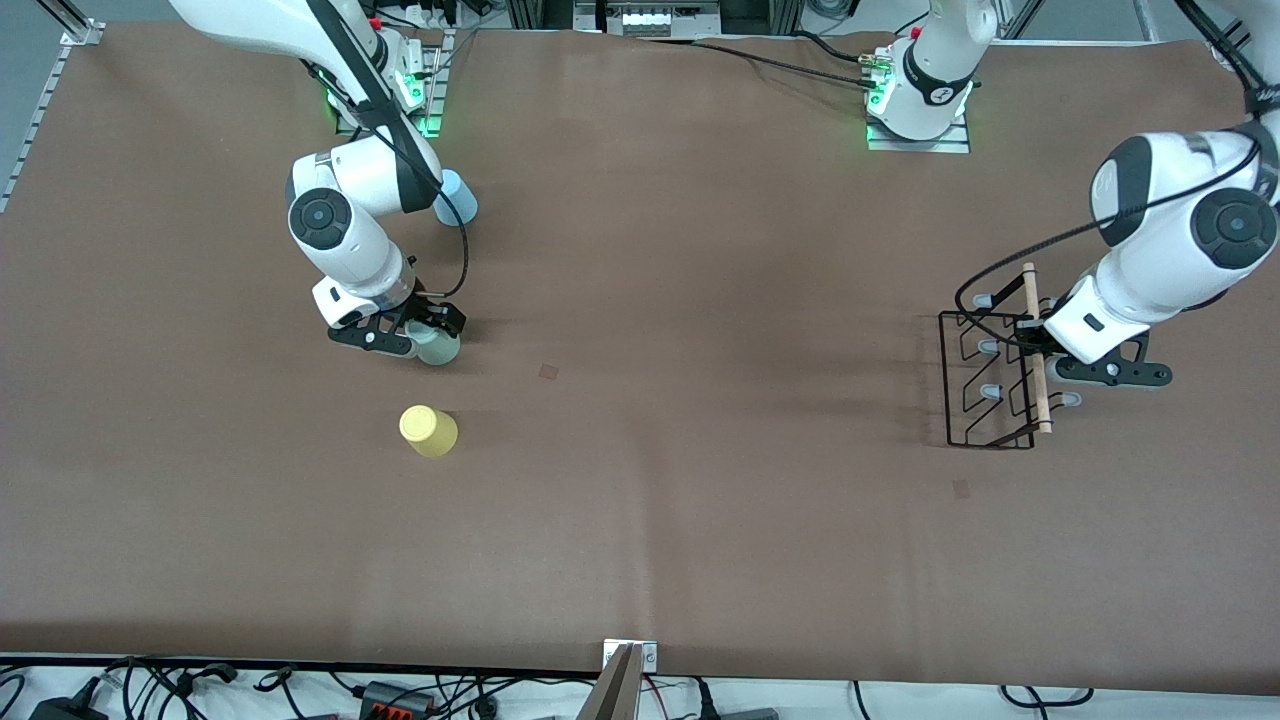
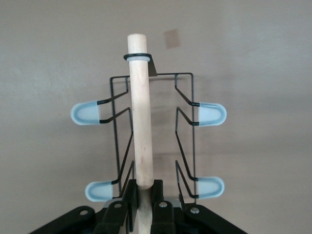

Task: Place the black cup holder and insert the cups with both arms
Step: 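Slide the black wire rack toward the table center with the left gripper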

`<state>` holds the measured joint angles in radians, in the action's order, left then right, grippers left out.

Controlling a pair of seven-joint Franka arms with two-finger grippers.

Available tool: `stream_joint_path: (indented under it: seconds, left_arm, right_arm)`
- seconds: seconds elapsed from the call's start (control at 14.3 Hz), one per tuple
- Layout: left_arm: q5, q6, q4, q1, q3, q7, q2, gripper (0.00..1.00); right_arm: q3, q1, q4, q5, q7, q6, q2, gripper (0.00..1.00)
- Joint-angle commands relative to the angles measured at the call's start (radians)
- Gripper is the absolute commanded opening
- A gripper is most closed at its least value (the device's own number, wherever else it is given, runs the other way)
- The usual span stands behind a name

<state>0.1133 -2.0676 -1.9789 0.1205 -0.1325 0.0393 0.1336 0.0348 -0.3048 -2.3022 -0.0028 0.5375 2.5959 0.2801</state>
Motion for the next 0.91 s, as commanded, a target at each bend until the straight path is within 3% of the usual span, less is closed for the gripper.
stream_joint_path:
  seconds: [0.0, 0.42, 0.49, 0.7, 0.84]
  left_arm:
    - [0.005, 0.156, 0.155, -0.005, -0.108, -0.079, -0.017, 0.01]
    - [0.003, 0.158, 0.29, -0.033, -0.352, -0.362, 0.062, 0.01]
    - [0.003, 0.158, 0.317, -0.07, -0.363, -0.433, 0.093, 0.01]
    - [0.012, 0.153, 0.397, -0.185, -0.363, -0.585, 0.19, 0.01]
    - [0.016, 0.147, 0.448, -0.26, -0.361, -0.694, 0.256, 0.01]
  right_arm:
    - [-0.009, -0.007, -0.013, 0.003, 0.01, 0.029, 0.001, 1.0]
    - [-0.009, -0.007, -0.013, 0.004, 0.01, 0.03, 0.002, 1.0]
    - [-0.009, -0.007, -0.013, 0.004, 0.01, 0.03, 0.004, 0.94]
    - [-0.009, -0.004, -0.013, 0.004, 0.012, 0.02, 0.002, 0.36]
    - [-0.009, -0.004, -0.01, 0.004, 0.012, 0.018, -0.002, 0.19]
